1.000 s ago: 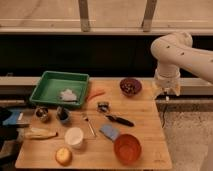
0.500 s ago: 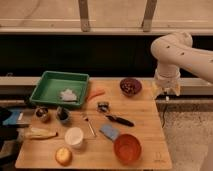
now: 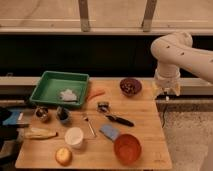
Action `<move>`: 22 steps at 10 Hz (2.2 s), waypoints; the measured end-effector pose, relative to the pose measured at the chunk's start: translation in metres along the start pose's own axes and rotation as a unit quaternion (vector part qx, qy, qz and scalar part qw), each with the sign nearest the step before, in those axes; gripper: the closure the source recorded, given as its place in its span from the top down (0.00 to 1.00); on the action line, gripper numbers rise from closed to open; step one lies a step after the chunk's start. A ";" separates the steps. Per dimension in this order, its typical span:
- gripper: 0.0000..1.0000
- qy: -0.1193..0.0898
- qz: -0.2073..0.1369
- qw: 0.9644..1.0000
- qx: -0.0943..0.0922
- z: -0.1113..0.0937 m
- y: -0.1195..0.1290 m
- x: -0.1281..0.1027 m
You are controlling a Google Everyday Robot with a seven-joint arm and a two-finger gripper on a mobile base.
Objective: Place grapes in paper cup
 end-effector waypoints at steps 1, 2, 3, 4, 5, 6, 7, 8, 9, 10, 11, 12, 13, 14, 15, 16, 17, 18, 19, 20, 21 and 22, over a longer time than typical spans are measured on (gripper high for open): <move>0.71 -0.003 0.000 1.000 0.001 -0.001 0.000 0.000; 0.71 -0.014 -0.004 1.000 0.000 -0.004 0.001 -0.003; 0.71 -0.045 -0.012 0.999 -0.009 -0.015 0.003 -0.014; 0.71 -0.063 -0.020 0.998 -0.023 -0.022 0.005 -0.024; 0.71 -0.081 -0.034 0.995 -0.047 -0.031 0.009 -0.039; 0.71 -0.094 -0.052 0.992 -0.072 -0.038 0.017 -0.056; 0.71 -0.101 -0.062 0.989 -0.084 -0.042 0.024 -0.066; 0.71 -0.110 -0.076 0.986 -0.097 -0.046 0.034 -0.079; 0.71 -0.130 -0.095 0.982 -0.100 -0.051 0.048 -0.093; 0.71 -0.143 -0.110 0.979 -0.095 -0.053 0.057 -0.104; 0.71 -0.146 -0.114 0.978 -0.095 -0.054 0.061 -0.107; 0.71 -0.146 -0.113 0.978 -0.093 -0.053 0.058 -0.107; 0.71 -0.146 -0.113 0.979 -0.092 -0.053 0.058 -0.107; 0.71 -0.145 -0.115 0.978 -0.092 -0.053 0.060 -0.107; 0.71 -0.145 -0.115 0.979 -0.091 -0.054 0.058 -0.105; 0.71 -0.142 -0.105 0.980 -0.090 -0.051 0.055 -0.098; 0.71 -0.140 -0.097 0.981 -0.096 -0.045 0.050 -0.091; 0.71 -0.141 -0.092 0.981 -0.100 -0.038 0.039 -0.087; 0.71 -0.143 -0.090 0.980 -0.107 -0.031 0.034 -0.086; 0.71 -0.147 -0.090 0.978 -0.117 -0.026 0.036 -0.090; 0.71 -0.151 -0.090 0.977 -0.123 -0.021 0.039 -0.097; 0.71 -0.156 -0.090 0.975 -0.131 -0.016 0.044 -0.108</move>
